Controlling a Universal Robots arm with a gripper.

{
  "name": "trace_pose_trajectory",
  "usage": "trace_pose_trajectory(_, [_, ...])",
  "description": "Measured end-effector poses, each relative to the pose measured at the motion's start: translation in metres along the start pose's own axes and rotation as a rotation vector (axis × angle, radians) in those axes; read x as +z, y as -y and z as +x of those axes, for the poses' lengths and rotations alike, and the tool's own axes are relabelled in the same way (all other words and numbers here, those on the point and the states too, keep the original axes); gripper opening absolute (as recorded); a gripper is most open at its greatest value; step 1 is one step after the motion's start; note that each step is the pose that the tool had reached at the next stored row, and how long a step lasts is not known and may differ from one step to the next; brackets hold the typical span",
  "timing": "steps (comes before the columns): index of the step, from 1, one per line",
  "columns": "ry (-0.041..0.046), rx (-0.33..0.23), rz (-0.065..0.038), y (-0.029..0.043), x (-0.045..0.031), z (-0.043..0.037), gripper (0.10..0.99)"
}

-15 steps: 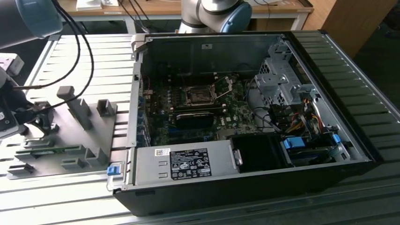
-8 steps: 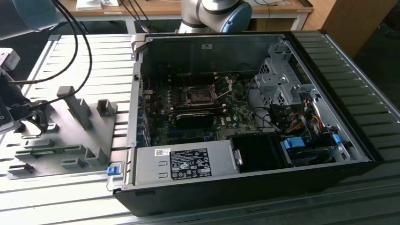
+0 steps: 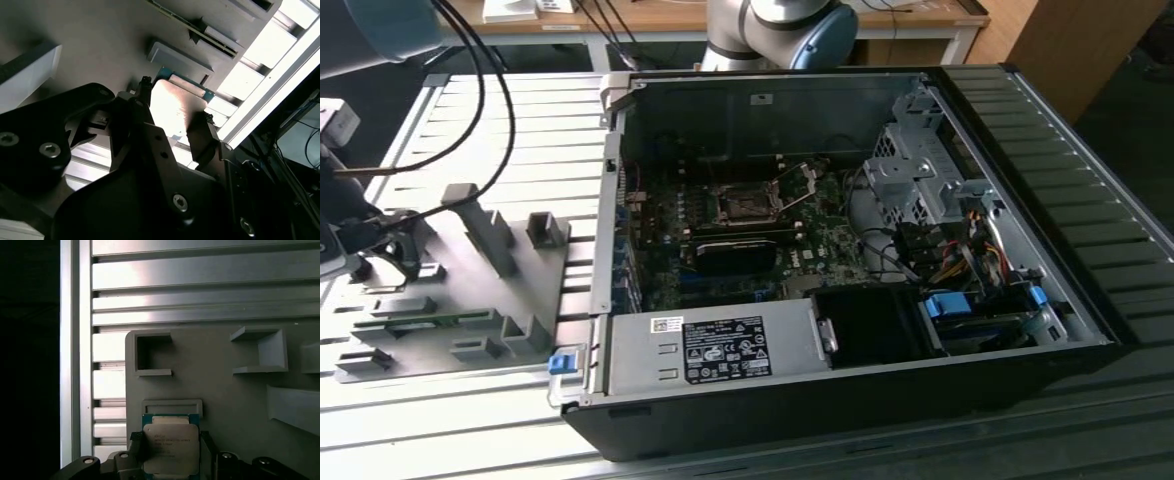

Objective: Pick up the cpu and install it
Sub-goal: 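Pick up the cpu and move it towards the insertion slot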

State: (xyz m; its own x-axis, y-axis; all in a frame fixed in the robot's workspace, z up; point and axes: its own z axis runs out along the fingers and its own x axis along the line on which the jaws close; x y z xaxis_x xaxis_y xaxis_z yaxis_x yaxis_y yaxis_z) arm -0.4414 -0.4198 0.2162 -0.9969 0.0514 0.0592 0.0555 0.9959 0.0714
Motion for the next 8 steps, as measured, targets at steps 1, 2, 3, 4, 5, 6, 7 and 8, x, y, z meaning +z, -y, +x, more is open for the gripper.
trace_pose_trajectory(1, [-0.0001, 0.000, 0.000, -0.0001, -0.0010, 0.0001, 0.537])
trace_pose_trajectory(2, [-0.0001, 0.000, 0.000, -0.0002, -0.0020, 0.0001, 0.537])
trace_pose_trajectory(3, [-0.0001, 0.000, 0.000, -0.0002, -0.0026, 0.0002, 0.537])
trace_pose_trajectory(4, [-0.0001, 0.000, 0.000, -0.0002, -0.0032, 0.0002, 0.537])
trace_pose_trajectory(5, [-0.0001, 0.000, 0.000, -0.0003, -0.0038, 0.0002, 0.537])
trace_pose_trajectory(6, [-0.0001, 0.000, 0.000, -0.0003, -0.0046, 0.0003, 0.537])
trace_pose_trajectory(7, [-0.0001, 0.000, 0.000, -0.0004, -0.0054, 0.0003, 0.537])
trace_pose_trajectory(8, [-0.0002, 0.000, 0.000, -0.0005, -0.0063, 0.0004, 0.537])
